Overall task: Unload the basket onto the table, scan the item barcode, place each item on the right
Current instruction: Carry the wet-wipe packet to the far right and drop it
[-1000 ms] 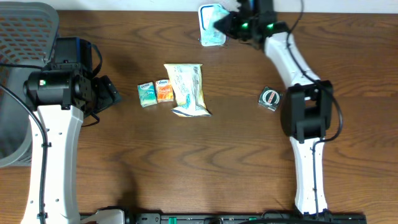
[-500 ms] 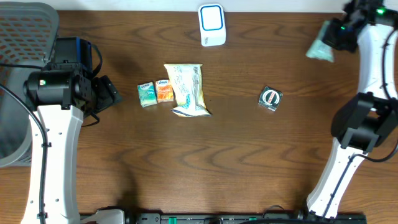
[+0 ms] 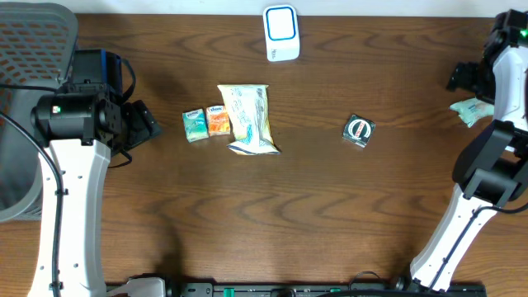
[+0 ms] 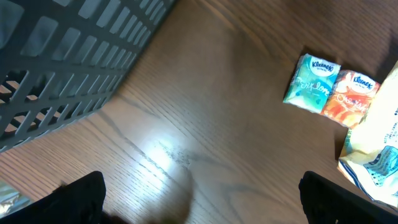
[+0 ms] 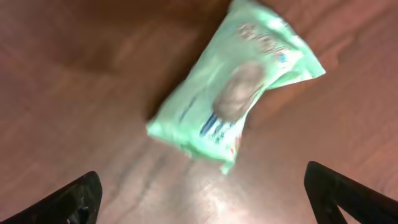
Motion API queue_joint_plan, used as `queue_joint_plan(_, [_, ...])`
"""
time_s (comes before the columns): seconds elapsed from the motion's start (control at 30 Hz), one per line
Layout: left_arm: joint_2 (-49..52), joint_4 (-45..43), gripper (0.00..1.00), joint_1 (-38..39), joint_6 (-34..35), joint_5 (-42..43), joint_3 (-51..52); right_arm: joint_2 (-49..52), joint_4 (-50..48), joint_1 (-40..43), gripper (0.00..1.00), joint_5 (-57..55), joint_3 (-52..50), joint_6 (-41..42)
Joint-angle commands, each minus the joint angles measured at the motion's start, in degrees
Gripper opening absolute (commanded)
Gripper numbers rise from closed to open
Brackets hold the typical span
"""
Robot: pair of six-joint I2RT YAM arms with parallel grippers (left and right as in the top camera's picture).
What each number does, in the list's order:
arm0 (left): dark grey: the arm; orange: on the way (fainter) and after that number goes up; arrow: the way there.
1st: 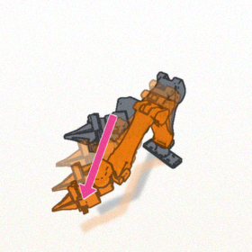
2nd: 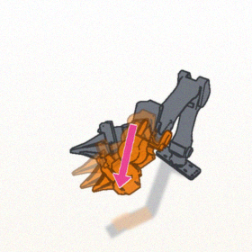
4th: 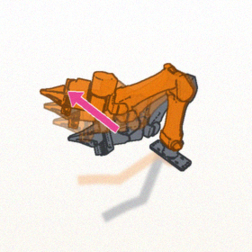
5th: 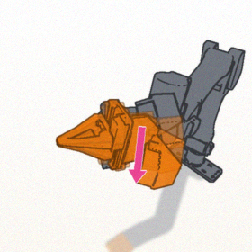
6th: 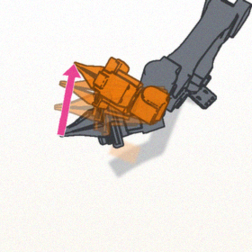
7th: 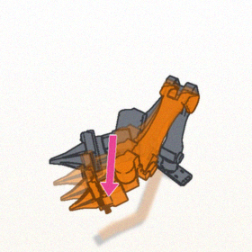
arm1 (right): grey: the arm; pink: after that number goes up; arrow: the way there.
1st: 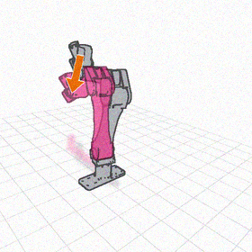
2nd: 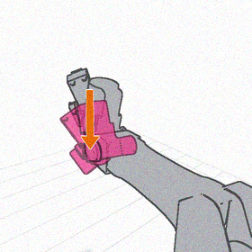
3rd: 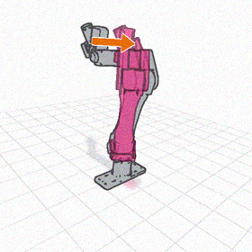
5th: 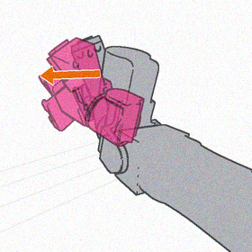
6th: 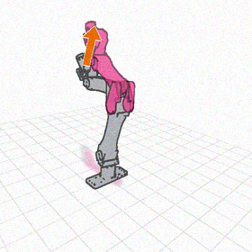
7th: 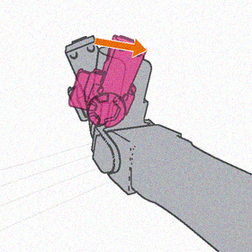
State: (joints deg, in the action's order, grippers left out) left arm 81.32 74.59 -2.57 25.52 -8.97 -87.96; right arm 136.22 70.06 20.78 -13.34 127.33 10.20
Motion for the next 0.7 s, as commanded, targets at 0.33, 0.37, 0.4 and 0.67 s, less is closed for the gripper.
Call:
queue_joint_plan(0.33, [0.3, 0.2, 0.98, -0.3, 0.5, -0.5, 0.0, -14.4, 2.1, -2.2, 0.99, 33.0, 0.9, 1.3])
queue_joint_plan(0.37, [0.3, 0.2, 0.98, -0.3, 0.5, -0.5, 0.0, -15.5, 2.2, -2.7, 0.99, 37.0, 0.9, 1.3])
queue_joint_plan(0.4, [0.3, 0.2, 0.98, -0.3, 0.5, -0.5, 0.0, -16.3, 2.5, -3.4, 0.98, 40.1, 0.9, 1.0])
queue_joint_plan(0.67, [0.3, 0.2, 0.98, -0.3, 0.5, -0.5, 0.0, -16.8, 13.8, -13.3, 0.79, 29.7, -0.6, -4.7])
